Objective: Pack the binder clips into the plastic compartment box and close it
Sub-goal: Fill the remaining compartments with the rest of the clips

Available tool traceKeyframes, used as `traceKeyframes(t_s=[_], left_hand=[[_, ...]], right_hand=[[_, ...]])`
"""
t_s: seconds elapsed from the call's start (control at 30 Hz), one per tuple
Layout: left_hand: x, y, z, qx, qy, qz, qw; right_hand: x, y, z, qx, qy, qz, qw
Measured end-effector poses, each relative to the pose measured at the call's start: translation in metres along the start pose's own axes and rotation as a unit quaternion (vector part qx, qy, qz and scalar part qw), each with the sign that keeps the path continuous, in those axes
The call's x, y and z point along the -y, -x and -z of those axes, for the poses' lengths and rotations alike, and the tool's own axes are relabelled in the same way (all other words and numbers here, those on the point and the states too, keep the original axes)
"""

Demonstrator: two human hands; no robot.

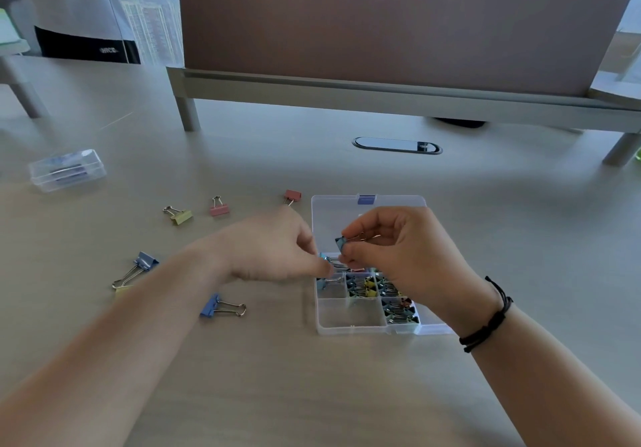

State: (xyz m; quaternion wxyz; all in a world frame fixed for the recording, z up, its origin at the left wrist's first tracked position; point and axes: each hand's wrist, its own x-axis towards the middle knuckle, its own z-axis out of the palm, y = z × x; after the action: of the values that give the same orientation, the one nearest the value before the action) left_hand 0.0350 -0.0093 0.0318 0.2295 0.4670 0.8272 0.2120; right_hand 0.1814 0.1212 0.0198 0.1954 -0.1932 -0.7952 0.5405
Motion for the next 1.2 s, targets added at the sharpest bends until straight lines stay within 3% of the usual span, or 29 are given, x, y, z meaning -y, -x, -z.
traceKeyframes(t_s=[0.27, 0.6, 0.77, 1.03, 1.2], left_hand=[[-0.0066, 0.0047, 0.0049, -0.034, 0.086, -0.095, 0.991], [-0.0053, 0.0047, 0.0049, -0.092, 0.141, -0.116, 0.979], [-0.0068, 0.0061, 0.0039, -0.07, 0.137, -0.115, 0.981], [-0.0056, 0.0094, 0.006, 0.024, 0.056, -0.079, 0.995], [-0.0068, 0.0085, 0.0013, 0.022, 0.001, -0.073, 0.997]], right_hand=[[0.0046, 0.003, -0.0037, 0.0, -0.064, -0.017, 0.998], [0.004, 0.0061, -0.0046, 0.016, 0.064, 0.064, 0.996], [0.0003, 0.0049, -0.0017, -0.006, 0.149, 0.105, 0.983], [-0.0041, 0.002, 0.0013, 0.049, 0.23, 0.065, 0.97], [-0.0032, 0.0036, 0.0006, 0.083, 0.273, 0.062, 0.956]])
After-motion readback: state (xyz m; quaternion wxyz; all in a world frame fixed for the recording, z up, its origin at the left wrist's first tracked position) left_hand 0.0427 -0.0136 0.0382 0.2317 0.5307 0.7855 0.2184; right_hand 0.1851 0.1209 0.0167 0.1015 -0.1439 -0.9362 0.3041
